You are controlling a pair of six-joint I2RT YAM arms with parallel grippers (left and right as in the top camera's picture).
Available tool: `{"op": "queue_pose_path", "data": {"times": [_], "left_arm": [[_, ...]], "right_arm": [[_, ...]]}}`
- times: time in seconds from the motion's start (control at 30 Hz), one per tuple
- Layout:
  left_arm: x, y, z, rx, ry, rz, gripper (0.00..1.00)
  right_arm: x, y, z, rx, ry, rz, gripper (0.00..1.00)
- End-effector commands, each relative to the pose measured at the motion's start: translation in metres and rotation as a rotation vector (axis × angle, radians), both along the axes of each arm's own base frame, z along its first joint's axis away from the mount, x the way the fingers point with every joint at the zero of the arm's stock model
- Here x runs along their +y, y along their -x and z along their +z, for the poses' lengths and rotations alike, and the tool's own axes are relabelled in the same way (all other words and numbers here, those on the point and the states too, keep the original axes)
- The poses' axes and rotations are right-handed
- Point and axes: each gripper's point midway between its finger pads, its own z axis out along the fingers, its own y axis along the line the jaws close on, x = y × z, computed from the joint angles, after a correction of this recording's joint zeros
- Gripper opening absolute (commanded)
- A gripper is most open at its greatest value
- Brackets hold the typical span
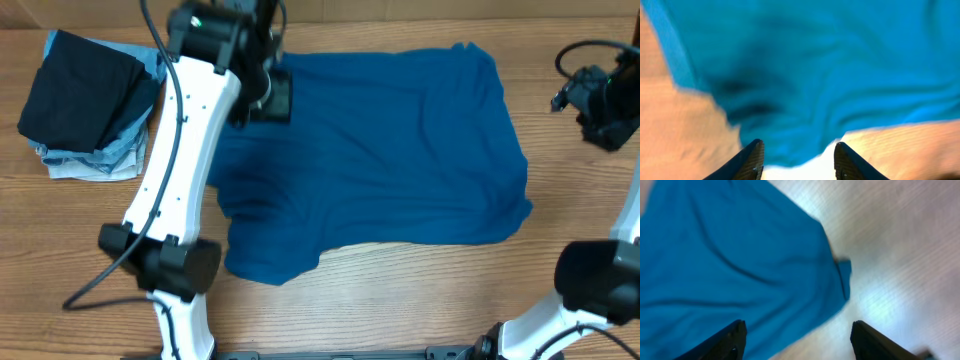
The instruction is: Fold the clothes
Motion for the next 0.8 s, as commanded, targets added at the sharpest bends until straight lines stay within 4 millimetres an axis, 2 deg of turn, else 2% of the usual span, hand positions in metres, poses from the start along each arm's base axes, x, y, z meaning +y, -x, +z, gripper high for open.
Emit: {"op": "queue_pose_path", "data": {"times": [0.0,0.07,0.13,0.17,0.23,0.27,0.3,0.37,0.43,0.5,0.6,0.77], "left_arm": [[0.038,0.055,0.003,0.001,-0.193,0.116,0.49],[0.055,0.079,-0.014,0.049,-0.261,0.141,0.50],[0.064,0.088,-0.032,0.063,-0.280,0.166,0.51],[0.065,0.093,-0.047,0.070,-0.282,0.165,0.52],[0.065,0.100,-0.073,0.093,-0.276,0.154,0.53],[0.058,0.107,-0.101,0.135,-0.237,0.125,0.53],[0.050,0.112,-0.121,0.166,-0.192,0.099,0.53],[0.044,0.120,-0.146,0.195,-0.155,0.093,0.53],[0.050,0.122,-0.177,0.189,-0.148,0.113,0.53],[0.053,0.118,-0.186,0.170,-0.139,0.129,0.53],[0.054,0.105,-0.186,0.125,-0.117,0.145,0.53],[0.054,0.099,-0.186,0.105,-0.111,0.150,0.55]], "right_arm": [[0.006,0.047,0.002,0.033,0.023,-0.069,0.74],[0.008,0.070,-0.020,0.070,0.042,-0.095,0.75],[0.014,0.081,-0.041,0.081,0.030,-0.101,0.77],[0.017,0.089,-0.057,0.100,0.019,-0.099,0.77],[0.022,0.101,-0.086,0.154,0.001,-0.098,0.78],[0.023,0.107,-0.103,0.184,-0.003,-0.097,0.79],[0.022,0.110,-0.114,0.198,0.005,-0.103,0.79],[0.016,0.115,-0.131,0.219,0.040,-0.163,0.81],[0.017,0.120,-0.148,0.228,0.034,-0.203,0.81],[0.019,0.124,-0.161,0.237,0.031,-0.205,0.81],[0.025,0.129,-0.189,0.229,0.006,-0.229,0.82],[0.024,0.126,-0.206,0.195,0.018,-0.220,0.81]]}}
